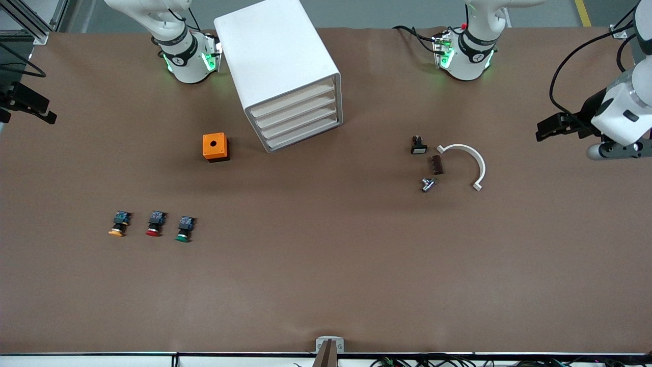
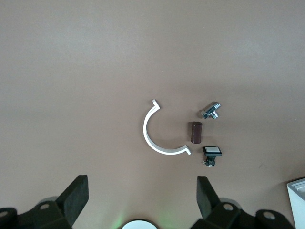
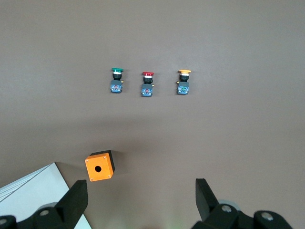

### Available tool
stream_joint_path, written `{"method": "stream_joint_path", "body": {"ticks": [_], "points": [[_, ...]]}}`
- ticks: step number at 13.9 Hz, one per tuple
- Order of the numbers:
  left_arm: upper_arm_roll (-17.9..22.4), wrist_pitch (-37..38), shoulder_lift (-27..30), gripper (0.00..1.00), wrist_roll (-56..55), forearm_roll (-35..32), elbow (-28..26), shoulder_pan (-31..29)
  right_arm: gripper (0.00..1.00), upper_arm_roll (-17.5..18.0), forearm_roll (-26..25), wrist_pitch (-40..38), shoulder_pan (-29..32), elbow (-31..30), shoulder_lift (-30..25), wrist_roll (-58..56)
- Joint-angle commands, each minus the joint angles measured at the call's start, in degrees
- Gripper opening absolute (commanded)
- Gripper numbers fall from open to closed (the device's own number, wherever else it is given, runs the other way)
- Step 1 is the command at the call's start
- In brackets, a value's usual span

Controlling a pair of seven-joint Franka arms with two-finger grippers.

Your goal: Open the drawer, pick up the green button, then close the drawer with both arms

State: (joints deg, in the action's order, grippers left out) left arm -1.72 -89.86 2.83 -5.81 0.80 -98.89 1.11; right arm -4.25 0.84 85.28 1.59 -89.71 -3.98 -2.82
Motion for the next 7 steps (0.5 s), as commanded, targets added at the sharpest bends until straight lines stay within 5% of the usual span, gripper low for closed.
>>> {"method": "stream_joint_path", "body": {"ticks": [1, 7], "points": [[0.66, -1.9, 4.11, 1.0, 0.97, -0.71, -3.42, 0.38, 1.0, 0.38, -0.05, 0.94, 0.16, -1.44, -1.56, 0.27], [0.49, -4.53, -0.54, 1.0, 0.97, -0.71, 5.09, 0.56, 1.0, 0.64, 0.12, 1.47, -0.1, -1.52, -1.56, 0.27]]}}
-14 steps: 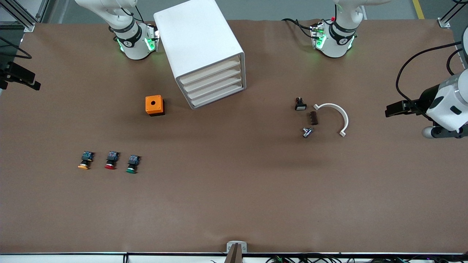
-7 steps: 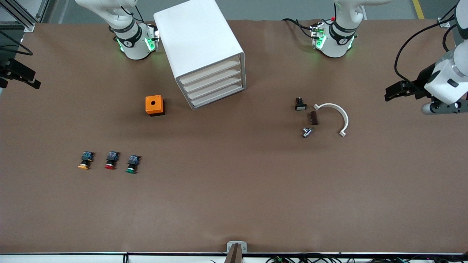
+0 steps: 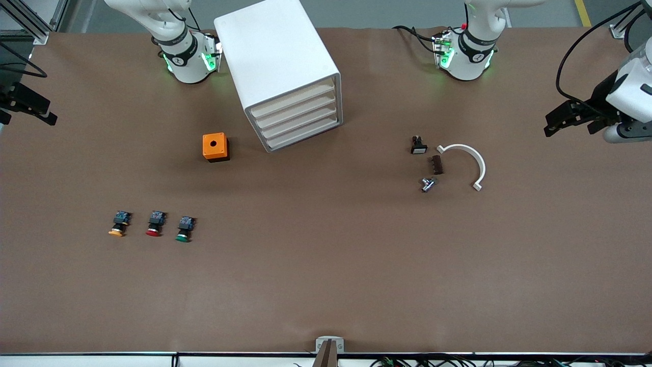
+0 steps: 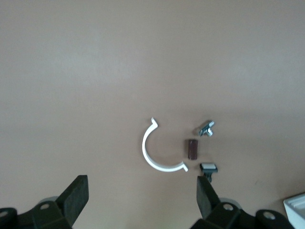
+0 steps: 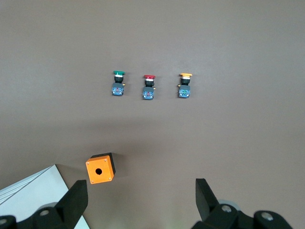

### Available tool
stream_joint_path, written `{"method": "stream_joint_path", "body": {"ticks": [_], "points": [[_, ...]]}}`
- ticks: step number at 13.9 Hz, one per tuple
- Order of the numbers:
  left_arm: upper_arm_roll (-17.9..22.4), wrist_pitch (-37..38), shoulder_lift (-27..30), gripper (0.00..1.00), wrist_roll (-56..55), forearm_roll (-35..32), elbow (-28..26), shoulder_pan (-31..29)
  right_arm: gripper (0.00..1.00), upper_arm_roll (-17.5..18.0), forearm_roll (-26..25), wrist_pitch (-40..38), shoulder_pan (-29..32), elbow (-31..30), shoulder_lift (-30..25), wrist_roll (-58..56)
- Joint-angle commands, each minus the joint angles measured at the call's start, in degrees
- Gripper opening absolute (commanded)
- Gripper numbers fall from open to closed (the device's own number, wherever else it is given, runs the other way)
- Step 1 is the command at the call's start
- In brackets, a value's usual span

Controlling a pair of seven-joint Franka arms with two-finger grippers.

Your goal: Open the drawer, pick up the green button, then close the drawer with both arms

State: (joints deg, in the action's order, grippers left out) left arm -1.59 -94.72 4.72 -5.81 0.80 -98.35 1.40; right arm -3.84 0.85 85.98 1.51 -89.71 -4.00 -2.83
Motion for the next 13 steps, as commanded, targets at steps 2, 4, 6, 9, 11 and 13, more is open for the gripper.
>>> {"method": "stream_joint_path", "body": {"ticks": [2, 4, 6, 9, 11, 13], "points": [[0.45, 0.32, -2.69, 1.0, 0.97, -0.63, 5.44, -0.08, 1.0, 0.15, 0.12, 0.68, 0.16, -1.61, -1.63, 0.2], [0.45, 0.32, -3.13, 1.0, 0.97, -0.54, 5.62, 0.09, 1.0, 0.06, 0.12, 0.68, 0.16, -1.61, -1.63, 0.2], [0.36, 0.32, -3.92, 1.0, 0.88, -0.71, 5.62, 0.53, 1.0, -0.03, 0.2, 0.77, 0.34, -1.61, -1.71, 0.2], [0.36, -0.2, -3.93, 1.0, 0.01, -0.71, 5.62, 0.62, 1.0, -0.03, 0.2, 0.77, 0.25, -1.61, -1.8, 0.2], [0.36, -0.65, -3.93, 1.0, -0.26, -0.19, 5.71, 0.62, 1.0, 0.06, 0.29, 0.86, 0.08, -1.52, -1.71, 0.2], [0.36, -0.65, -3.93, 1.0, -0.52, -0.01, 7.2, 0.71, 1.0, 0.32, 0.29, 0.95, -0.1, -1.43, -1.8, 0.2]]}}
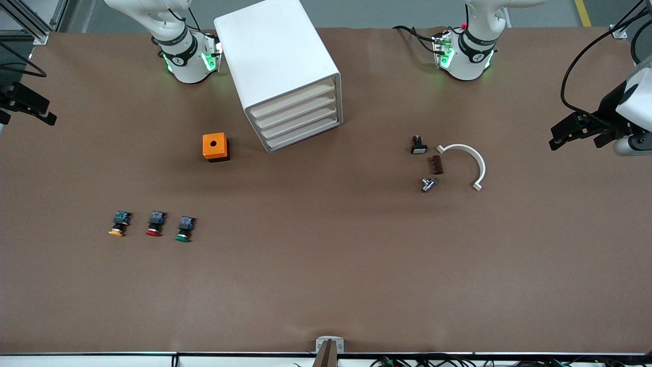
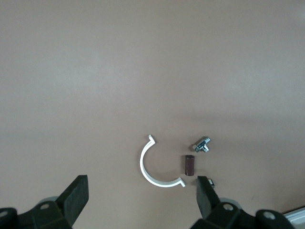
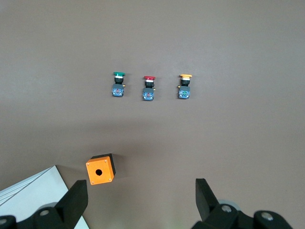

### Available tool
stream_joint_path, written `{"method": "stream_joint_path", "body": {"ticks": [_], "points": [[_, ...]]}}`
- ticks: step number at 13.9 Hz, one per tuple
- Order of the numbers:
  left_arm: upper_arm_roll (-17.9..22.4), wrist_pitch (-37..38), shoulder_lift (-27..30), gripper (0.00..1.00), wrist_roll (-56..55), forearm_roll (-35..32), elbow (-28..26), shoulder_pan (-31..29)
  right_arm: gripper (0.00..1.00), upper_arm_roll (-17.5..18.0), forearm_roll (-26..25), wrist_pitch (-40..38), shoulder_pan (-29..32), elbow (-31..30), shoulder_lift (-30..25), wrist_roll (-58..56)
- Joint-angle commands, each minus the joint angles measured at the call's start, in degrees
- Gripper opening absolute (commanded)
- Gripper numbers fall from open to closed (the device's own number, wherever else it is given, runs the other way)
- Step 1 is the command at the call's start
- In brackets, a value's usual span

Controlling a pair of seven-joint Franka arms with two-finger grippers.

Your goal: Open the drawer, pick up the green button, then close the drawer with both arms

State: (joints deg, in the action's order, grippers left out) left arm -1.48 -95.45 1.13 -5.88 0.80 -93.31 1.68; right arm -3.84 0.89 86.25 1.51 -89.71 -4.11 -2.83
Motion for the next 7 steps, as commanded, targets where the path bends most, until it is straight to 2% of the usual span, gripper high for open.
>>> {"method": "stream_joint_path", "body": {"ticks": [1, 7], "points": [[0.25, 0.09, -0.25, 1.0, -0.8, -0.01, 2.25, 0.52, 1.0, 0.33, 0.26, 0.67, -0.1, -1.43, -1.6, 0.2], [-0.19, 0.17, -0.34, 1.0, -2.12, 0.08, 3.31, 0.35, 1.0, 0.42, 0.26, 0.67, -0.19, -1.43, -1.69, 0.2]]}}
